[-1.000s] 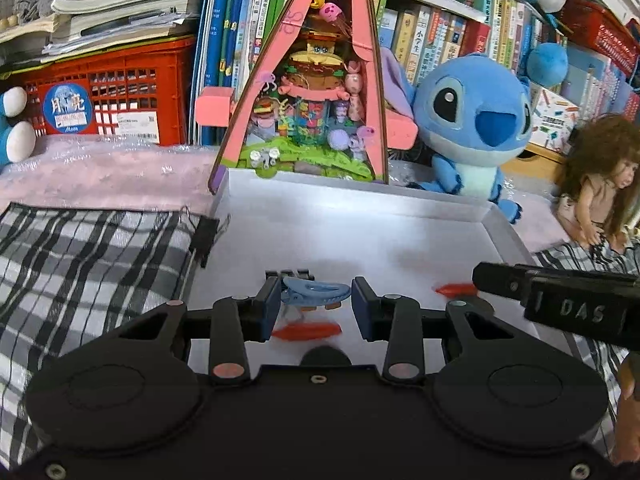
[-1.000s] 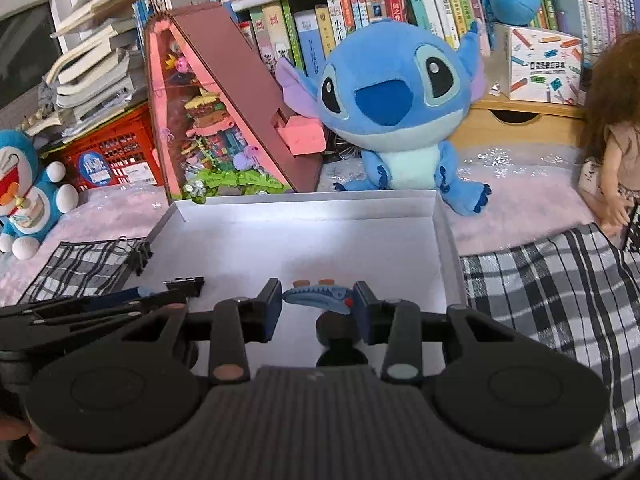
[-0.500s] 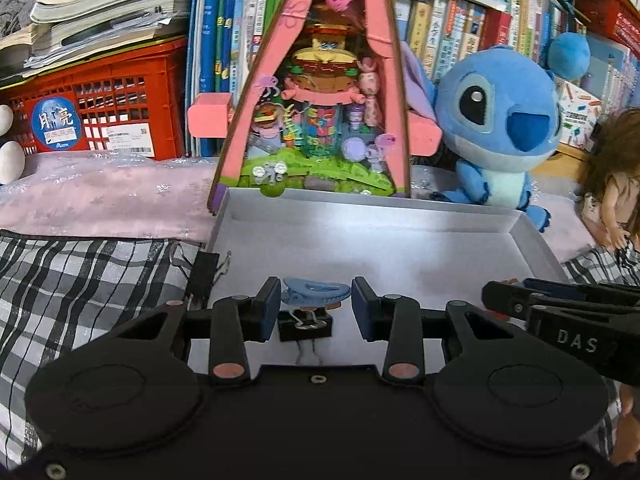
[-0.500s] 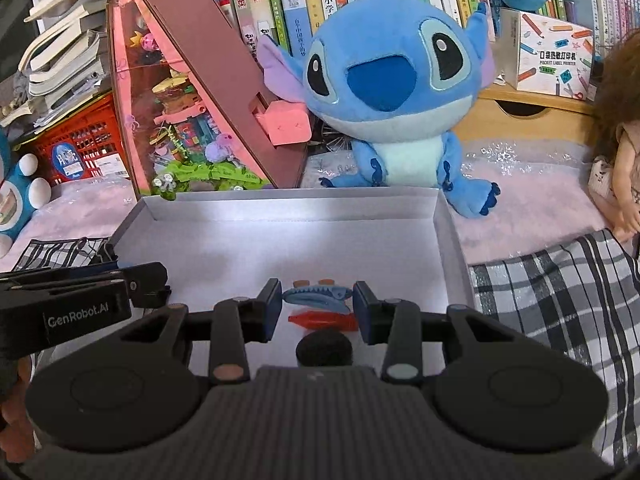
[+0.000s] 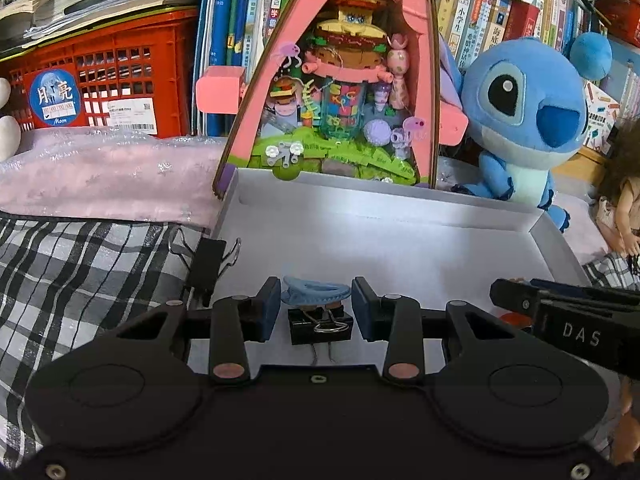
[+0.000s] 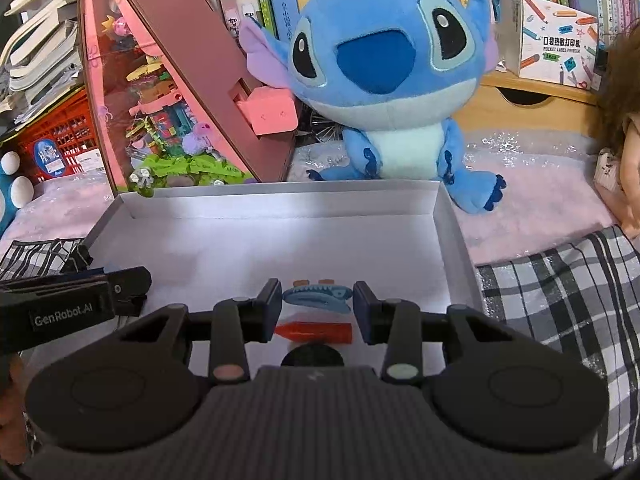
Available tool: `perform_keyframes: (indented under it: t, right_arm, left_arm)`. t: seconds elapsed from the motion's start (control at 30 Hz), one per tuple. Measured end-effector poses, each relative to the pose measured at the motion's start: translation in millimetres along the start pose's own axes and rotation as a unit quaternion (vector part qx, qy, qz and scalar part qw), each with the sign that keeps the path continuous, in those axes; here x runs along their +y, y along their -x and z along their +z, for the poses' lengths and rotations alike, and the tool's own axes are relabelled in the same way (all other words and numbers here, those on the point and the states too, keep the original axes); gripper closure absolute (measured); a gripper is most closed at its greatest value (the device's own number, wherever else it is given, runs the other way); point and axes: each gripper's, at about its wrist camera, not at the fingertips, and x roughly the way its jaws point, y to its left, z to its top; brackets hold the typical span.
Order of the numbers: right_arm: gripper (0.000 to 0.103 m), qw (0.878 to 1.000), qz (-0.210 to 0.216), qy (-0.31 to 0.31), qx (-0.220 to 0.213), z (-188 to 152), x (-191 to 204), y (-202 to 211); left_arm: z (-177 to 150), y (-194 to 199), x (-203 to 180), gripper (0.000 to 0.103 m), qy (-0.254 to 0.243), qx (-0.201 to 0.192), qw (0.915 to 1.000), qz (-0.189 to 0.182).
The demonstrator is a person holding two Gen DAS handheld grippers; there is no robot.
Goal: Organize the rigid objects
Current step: 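Carry both blue hair clips over the white box, then open both grippers to drop the blue hair clips into the box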
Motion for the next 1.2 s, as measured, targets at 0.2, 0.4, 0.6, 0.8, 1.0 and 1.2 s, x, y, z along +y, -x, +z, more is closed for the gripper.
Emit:
perform_keyframes:
  t: [0.2, 0.4, 0.6, 0.8, 1.0, 1.2]
  right_arm:
    - [0.058, 1.0, 0.004, 0.003, 0.004, 0.0, 2.1, -4.3]
    - [0.055, 1.0, 0.002, 0.01, 0.004, -3.4, 2.7, -6.0]
    - [0.052, 1.0, 0.002, 0.007, 0.005, -4.9, 1.0, -4.0]
    - [0.029, 1.0, 0.006, -0.011, -0.001, -9.8, -6.1, 3.8]
    - [0.019, 1.0, 0.014, -0.015, -0.024, -14.6, -11.7, 25.0]
    - [0.016, 0.999, 0.021, -0.007, -0.043, -23.4, -14.0, 47.3]
  left_arm:
    - [-4.6, -0.3, -2.7, 0.066, -0.01, -0.004, 0.9999, 0.0]
    - [-7.6, 0.0, -5.9, 0.065, -0.023, -0.01, 0.9997, 0.002]
    - [-10.0, 3.1, -9.0, 0.05, -0.024, -0.01, 0.9996, -0.013]
    - [-14.5, 12.0, -14.8, 0.03, -0.03, -0.019, 0.9993, -0.011]
    - [-20.5, 34.6, -18.6, 0.018, -0.042, -0.044, 0.998, -0.015]
    - [-30.4, 62.3, -15.8, 0.015, -0.04, -0.049, 0.9972, -0.04]
